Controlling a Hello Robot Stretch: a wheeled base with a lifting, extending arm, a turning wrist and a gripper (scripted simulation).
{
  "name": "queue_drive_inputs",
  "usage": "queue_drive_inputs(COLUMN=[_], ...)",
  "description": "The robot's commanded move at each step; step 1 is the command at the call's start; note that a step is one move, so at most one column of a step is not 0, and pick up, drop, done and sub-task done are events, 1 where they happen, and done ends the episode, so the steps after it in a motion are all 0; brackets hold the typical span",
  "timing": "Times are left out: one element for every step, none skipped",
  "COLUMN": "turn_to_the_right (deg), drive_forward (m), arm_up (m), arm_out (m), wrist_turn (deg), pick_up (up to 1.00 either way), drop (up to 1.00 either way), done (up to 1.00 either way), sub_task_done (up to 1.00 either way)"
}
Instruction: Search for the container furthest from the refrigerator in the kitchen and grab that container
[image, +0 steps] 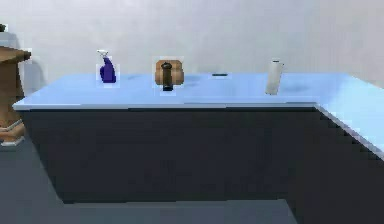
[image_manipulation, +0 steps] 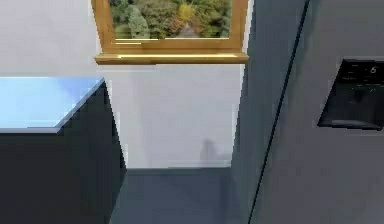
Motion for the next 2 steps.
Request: queue_drive_inputs(turn_to_the_right=[-45.0, -18.0], drive_forward=[0.0, 0.0], arm_up=[0.0, 0.0], arm_out=[0.0, 0.0], wrist_turn=[0.0, 0.0], pick_up=[0.0, 0.0], drop=[0.0, 0.0], done=[0.0, 0.0], sub_task_done=[0.0, 0.0])
